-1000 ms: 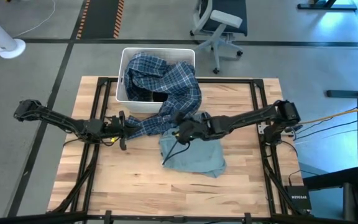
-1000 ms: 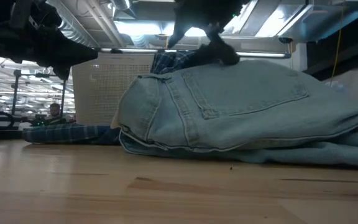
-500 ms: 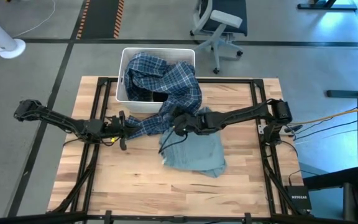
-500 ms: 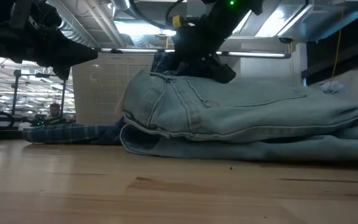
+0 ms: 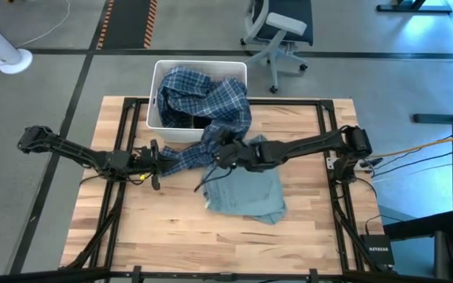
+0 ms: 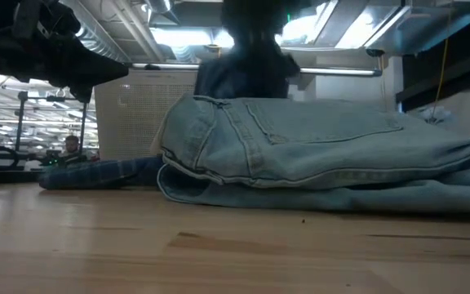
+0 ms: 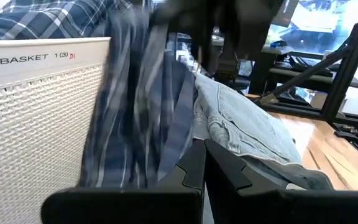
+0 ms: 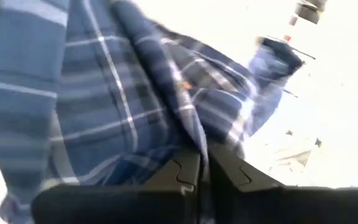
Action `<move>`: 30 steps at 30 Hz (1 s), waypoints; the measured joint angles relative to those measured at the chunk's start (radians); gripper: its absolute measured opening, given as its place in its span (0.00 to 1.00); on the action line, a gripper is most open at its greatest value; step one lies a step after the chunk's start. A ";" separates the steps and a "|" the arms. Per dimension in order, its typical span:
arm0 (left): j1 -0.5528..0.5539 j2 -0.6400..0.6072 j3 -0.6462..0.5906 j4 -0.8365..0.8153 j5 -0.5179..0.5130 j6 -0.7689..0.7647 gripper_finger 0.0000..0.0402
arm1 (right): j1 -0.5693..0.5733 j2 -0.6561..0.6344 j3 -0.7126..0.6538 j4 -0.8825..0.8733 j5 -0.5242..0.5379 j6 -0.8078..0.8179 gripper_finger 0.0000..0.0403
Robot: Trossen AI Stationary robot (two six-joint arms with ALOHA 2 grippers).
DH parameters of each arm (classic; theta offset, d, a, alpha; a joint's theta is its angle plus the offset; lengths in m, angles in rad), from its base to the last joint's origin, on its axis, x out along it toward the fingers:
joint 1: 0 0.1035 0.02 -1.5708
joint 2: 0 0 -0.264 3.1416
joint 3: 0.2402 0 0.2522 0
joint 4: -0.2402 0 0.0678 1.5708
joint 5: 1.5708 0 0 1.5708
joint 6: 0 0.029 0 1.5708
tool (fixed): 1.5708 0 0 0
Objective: Sort clothes
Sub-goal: Put the blue checkered shirt into the white bin
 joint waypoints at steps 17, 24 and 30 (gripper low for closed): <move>0.000 0.000 0.000 0.026 0.000 -0.023 0.00 | -0.192 -0.081 0.622 0.006 -0.155 0.075 0.02; 0.000 0.000 0.000 0.029 0.000 -0.016 0.00 | -0.369 -0.079 0.679 0.090 -0.206 0.188 0.04; 0.000 0.000 0.000 0.030 0.000 0.015 0.00 | -0.441 -0.075 0.679 0.322 -0.285 0.261 0.03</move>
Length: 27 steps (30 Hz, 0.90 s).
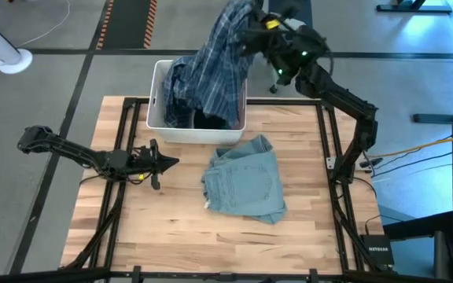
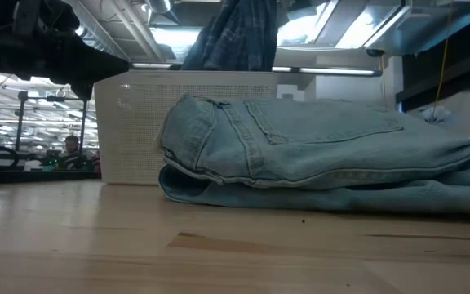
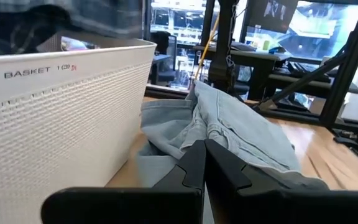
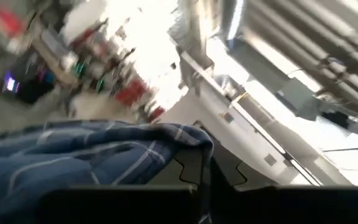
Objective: Sort clothes
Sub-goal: Put the blue checkered shirt into the white bin
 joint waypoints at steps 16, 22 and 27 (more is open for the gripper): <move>0.000 0.000 0.000 0.022 0.000 0.040 0.00 | 0.012 0.177 0.001 -0.337 -0.248 0.184 0.04; 0.000 0.000 0.000 0.021 0.000 0.031 0.00 | 0.002 0.288 0.000 -0.461 -0.291 0.255 0.04; 0.000 0.001 0.000 0.015 0.000 0.037 0.00 | -0.007 0.390 -0.001 -0.505 -0.310 0.287 0.04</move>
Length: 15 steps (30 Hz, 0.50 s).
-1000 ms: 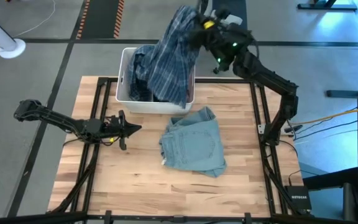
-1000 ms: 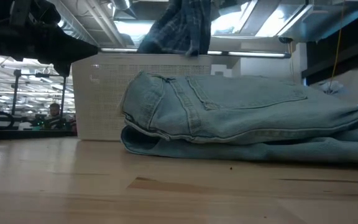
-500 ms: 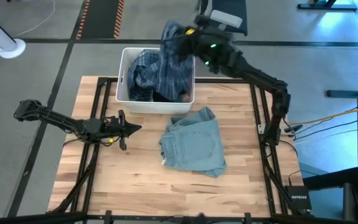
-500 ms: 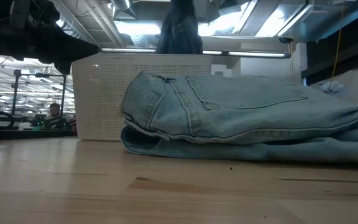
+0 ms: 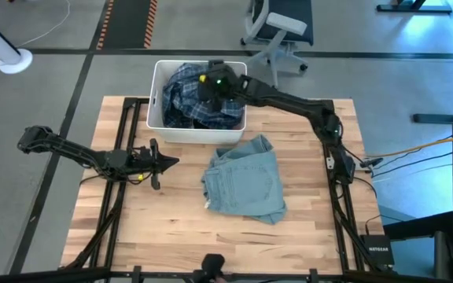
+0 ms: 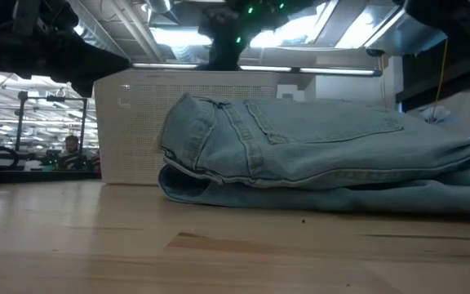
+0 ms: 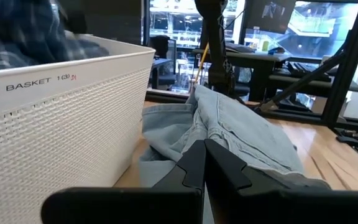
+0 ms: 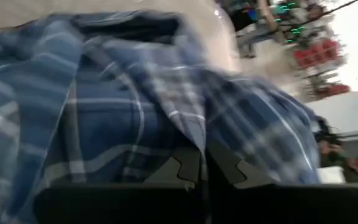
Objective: Sort clothes
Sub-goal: Put the blue checkered shirt into the white bin
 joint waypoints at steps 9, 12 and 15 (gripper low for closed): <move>0.000 0.000 0.000 -0.002 0.000 0.023 0.00 | -0.002 0.104 0.000 -0.002 -0.029 0.082 0.08; 0.000 0.000 0.000 0.001 0.000 0.035 0.00 | -0.002 0.106 0.000 -0.005 -0.051 0.084 0.19; 0.000 0.000 0.000 0.006 0.000 0.037 0.00 | 0.006 0.077 0.000 -0.009 -0.061 0.073 0.33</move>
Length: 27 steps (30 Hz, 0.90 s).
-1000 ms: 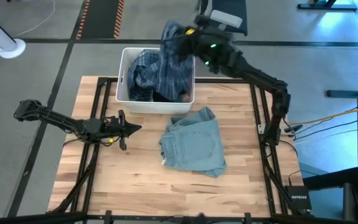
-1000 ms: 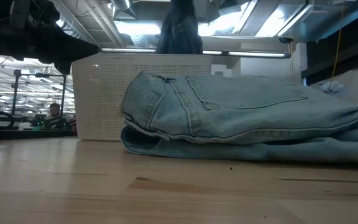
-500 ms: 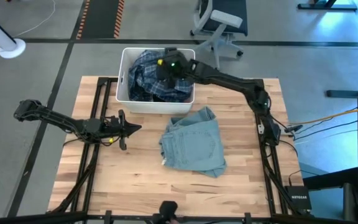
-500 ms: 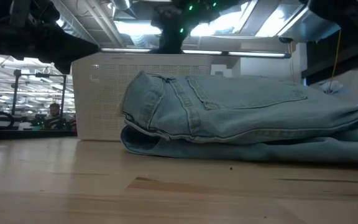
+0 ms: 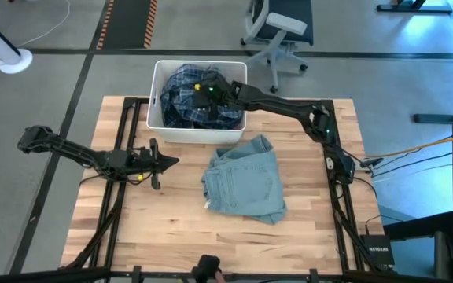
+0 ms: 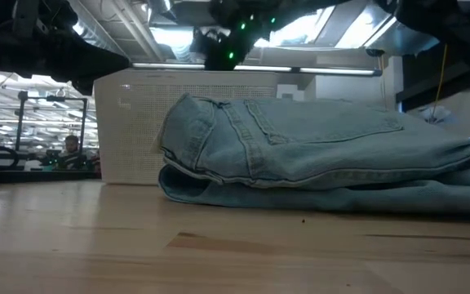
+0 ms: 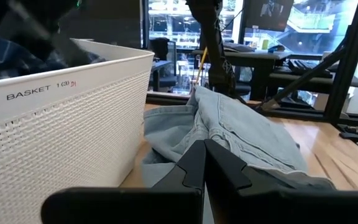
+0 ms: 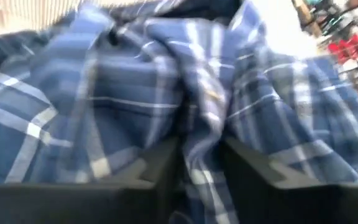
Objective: Sort clothes
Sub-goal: Put the blue checkered shirt into the white bin, then put the blue pants into the white bin
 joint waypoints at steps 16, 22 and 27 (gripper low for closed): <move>0.000 0.000 0.000 -0.001 0.000 -0.004 0.00 | 0.127 -0.351 0.002 -0.326 0.076 -0.094 0.70; 0.000 0.000 0.000 -0.002 0.000 -0.008 0.00 | 0.301 -0.439 0.001 -0.532 -0.049 -0.073 0.68; 0.000 0.000 0.000 -0.003 0.000 -0.017 0.00 | 0.441 -0.474 -0.007 -0.724 0.024 0.015 0.68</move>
